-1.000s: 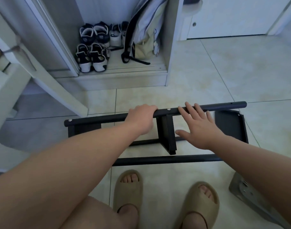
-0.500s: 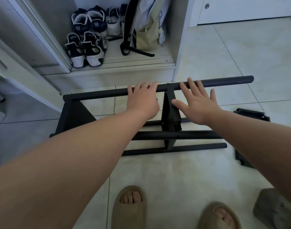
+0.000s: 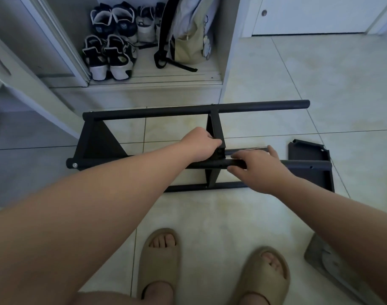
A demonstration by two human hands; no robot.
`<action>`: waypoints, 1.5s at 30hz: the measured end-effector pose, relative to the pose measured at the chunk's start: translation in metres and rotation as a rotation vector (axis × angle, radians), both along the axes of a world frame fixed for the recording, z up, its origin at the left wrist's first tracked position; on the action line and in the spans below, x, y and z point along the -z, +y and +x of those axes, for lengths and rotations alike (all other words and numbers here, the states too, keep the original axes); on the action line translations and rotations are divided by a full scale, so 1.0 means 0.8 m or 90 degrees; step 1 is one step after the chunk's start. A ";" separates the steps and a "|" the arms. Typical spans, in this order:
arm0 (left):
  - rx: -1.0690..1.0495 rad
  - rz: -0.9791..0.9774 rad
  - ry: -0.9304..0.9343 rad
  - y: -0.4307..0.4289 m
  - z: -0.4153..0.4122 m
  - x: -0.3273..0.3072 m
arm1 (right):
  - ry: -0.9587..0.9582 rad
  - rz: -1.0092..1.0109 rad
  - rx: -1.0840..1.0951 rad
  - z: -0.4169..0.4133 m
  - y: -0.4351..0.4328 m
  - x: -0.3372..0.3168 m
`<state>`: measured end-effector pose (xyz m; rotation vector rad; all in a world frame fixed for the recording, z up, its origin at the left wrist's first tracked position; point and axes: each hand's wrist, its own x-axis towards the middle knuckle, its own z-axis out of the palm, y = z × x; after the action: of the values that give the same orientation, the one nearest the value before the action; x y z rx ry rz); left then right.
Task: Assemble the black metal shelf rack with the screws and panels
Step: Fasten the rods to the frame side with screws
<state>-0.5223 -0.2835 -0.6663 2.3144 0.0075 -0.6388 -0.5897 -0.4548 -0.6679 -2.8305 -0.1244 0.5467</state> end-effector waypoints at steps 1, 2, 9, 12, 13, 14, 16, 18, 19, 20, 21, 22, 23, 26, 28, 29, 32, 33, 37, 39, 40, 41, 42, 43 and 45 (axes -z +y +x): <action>0.006 -0.003 0.017 -0.003 -0.002 -0.001 | 0.002 -0.019 -0.013 -0.002 0.000 0.002; 0.008 -0.008 0.029 -0.005 -0.002 -0.003 | 0.001 -0.033 -0.022 -0.003 -0.001 0.003; 0.035 -0.002 0.073 -0.004 0.005 -0.010 | -0.070 -0.105 -0.090 -0.001 -0.009 0.002; 0.067 0.024 0.086 -0.004 0.008 -0.013 | -0.088 -0.132 -0.108 -0.003 -0.009 -0.002; 0.077 0.035 0.091 -0.004 0.009 -0.015 | -0.092 -0.138 -0.110 -0.004 -0.009 -0.003; 0.091 0.050 0.092 -0.002 0.009 -0.016 | -0.096 -0.143 -0.110 -0.005 -0.009 -0.004; 0.116 0.084 0.091 0.002 0.009 -0.018 | -0.106 -0.150 -0.107 -0.004 -0.007 -0.007; 0.122 0.103 0.093 0.008 0.008 -0.020 | -0.106 -0.152 -0.100 -0.001 -0.005 -0.010; 0.126 0.108 0.096 0.010 0.008 -0.021 | -0.103 -0.150 -0.093 0.000 -0.004 -0.011; 0.129 0.111 0.098 0.012 0.007 -0.021 | -0.098 -0.148 -0.086 0.002 -0.003 -0.011; 0.131 0.114 0.098 0.012 0.007 -0.022 | -0.094 -0.146 -0.081 0.004 -0.002 -0.011; 0.136 0.116 0.096 0.013 0.007 -0.022 | -0.091 -0.144 -0.079 0.005 -0.002 -0.010; 0.144 0.119 0.094 0.012 0.006 -0.021 | -0.091 -0.142 -0.077 0.005 -0.002 -0.009; 0.144 0.121 0.088 0.012 0.007 -0.018 | -0.099 -0.141 -0.077 0.004 -0.004 -0.006; 0.135 0.118 0.079 0.012 0.007 -0.016 | -0.096 -0.144 -0.079 0.003 -0.005 -0.004; 0.128 0.117 0.074 0.013 0.007 -0.016 | -0.090 -0.143 -0.079 0.002 -0.005 -0.004; 0.102 0.118 0.049 0.013 -0.002 -0.019 | -0.080 -0.134 -0.080 -0.006 -0.011 -0.008; 0.095 0.123 0.032 0.013 -0.008 -0.022 | -0.084 -0.126 -0.076 -0.011 -0.016 -0.011; 0.068 0.211 -0.050 0.009 -0.044 -0.037 | -0.103 -0.119 -0.060 -0.050 -0.051 -0.032; 0.096 0.263 -0.125 0.003 -0.063 -0.049 | -0.102 -0.138 -0.051 -0.079 -0.072 -0.042; 0.123 0.266 -0.163 -0.002 -0.072 -0.055 | -0.098 -0.152 -0.046 -0.095 -0.084 -0.046; 0.155 0.260 -0.193 -0.010 -0.081 -0.061 | -0.092 -0.164 -0.037 -0.111 -0.097 -0.050; 0.192 0.254 -0.213 -0.018 -0.088 -0.066 | -0.084 -0.172 -0.024 -0.127 -0.110 -0.054; 0.236 0.251 -0.222 -0.029 -0.096 -0.070 | -0.074 -0.178 -0.009 -0.143 -0.124 -0.057; 0.340 0.252 -0.224 -0.056 -0.111 -0.075 | -0.050 -0.198 0.023 -0.175 -0.155 -0.061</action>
<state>-0.6114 -0.3280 -0.6065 2.8071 -0.7281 -0.5024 -0.7297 -0.5787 -0.6192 -3.1507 -0.0007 0.4837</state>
